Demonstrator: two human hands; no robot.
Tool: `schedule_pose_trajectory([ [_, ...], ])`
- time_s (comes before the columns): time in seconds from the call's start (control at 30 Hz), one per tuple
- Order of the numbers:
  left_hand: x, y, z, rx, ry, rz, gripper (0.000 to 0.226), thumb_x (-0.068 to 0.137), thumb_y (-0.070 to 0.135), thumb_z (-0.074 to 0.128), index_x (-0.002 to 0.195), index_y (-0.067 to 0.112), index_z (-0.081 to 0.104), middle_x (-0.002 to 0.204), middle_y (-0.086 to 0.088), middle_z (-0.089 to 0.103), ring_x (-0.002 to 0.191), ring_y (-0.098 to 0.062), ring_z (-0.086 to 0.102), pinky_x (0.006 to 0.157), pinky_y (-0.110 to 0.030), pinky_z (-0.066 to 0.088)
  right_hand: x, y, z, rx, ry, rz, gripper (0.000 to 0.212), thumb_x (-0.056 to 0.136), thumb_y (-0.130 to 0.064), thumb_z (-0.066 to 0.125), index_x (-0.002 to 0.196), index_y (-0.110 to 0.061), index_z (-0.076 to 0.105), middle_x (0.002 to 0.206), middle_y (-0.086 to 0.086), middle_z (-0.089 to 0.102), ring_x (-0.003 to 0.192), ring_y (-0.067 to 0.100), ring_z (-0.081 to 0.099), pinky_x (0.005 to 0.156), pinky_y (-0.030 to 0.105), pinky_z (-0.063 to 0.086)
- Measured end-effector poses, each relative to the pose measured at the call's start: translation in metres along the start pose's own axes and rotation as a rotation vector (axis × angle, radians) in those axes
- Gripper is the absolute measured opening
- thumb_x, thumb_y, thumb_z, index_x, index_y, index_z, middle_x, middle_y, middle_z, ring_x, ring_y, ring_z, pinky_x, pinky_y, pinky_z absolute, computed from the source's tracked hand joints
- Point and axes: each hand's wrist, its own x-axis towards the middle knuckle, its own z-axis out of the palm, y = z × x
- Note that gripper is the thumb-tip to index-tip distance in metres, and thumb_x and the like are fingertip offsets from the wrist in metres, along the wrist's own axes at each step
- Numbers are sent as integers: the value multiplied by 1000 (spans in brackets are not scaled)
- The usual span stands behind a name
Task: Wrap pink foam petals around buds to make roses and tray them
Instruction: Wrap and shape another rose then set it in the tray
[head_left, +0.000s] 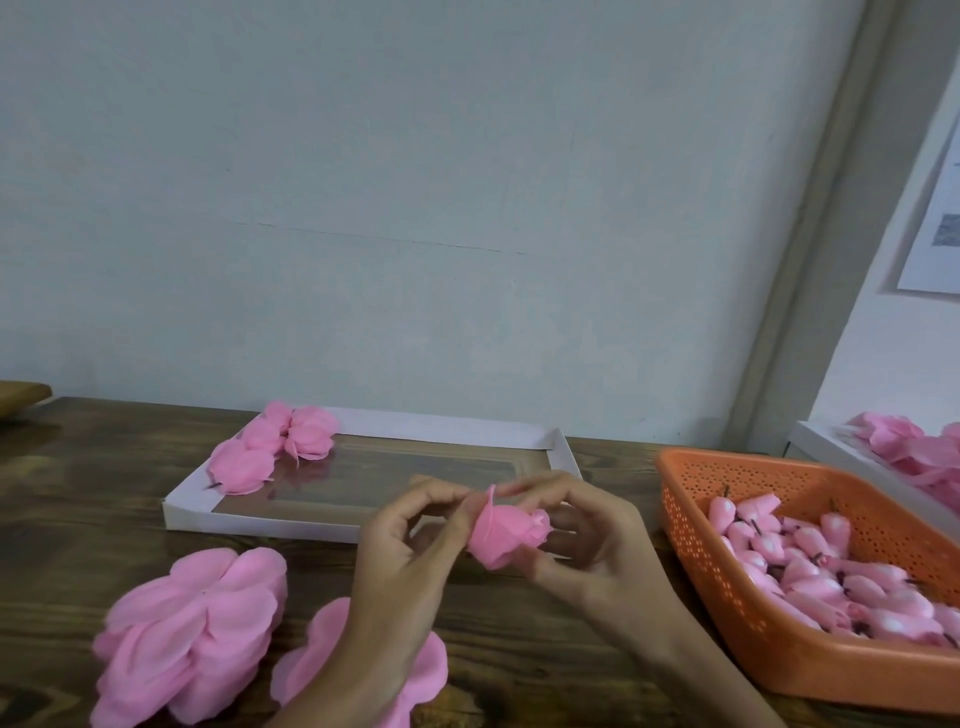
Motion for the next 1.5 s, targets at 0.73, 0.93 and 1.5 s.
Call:
schedule_pose_trajectory([
  [0.73,7,-11,-20,439,-512,-108,72,65,39,92,125,50,53,119,20,67,111,-12,68,90,-30,59,-3,-1,-7,-125,-133,67,29,76,3,87,99,-9,73,103,6,79,98,28,77,85,53,63],
  [0.93,1,-21,-12,594,-409,-91,41,66,27,83,98,47,66,99,27,73,94,1,71,81,-23,60,-6,0,8,-246,-224,25,35,80,-3,84,107,-18,67,111,-3,75,102,20,74,88,39,62],
  [1.5,-4,-8,-5,276,-217,-75,20,61,35,80,78,27,72,72,6,72,71,-13,68,62,-27,53,-4,-3,10,-661,5,-201,25,85,-29,86,106,-39,78,110,-26,63,112,5,63,89,17,51],
])
